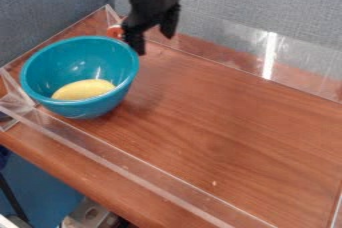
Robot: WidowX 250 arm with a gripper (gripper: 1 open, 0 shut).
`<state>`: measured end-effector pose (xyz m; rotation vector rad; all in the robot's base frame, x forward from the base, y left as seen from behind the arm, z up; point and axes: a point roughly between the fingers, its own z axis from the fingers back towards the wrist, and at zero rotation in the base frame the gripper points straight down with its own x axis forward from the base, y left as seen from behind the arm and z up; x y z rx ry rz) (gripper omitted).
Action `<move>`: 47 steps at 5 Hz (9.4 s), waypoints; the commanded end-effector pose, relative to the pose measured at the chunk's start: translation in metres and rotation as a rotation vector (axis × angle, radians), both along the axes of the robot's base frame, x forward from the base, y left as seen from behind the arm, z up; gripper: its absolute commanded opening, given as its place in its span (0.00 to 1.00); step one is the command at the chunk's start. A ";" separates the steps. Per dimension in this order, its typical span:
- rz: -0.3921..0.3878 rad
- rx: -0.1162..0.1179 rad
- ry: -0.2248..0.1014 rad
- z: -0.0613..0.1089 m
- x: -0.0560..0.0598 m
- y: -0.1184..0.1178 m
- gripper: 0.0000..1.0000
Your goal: Remove the mushroom from the blue bowl and put it on the table
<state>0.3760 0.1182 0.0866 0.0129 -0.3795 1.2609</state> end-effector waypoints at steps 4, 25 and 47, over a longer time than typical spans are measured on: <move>0.023 0.027 -0.070 0.032 0.005 0.025 0.00; -0.478 -0.059 -0.061 0.062 -0.097 0.076 0.00; -1.647 -0.028 0.043 0.092 -0.154 -0.037 0.00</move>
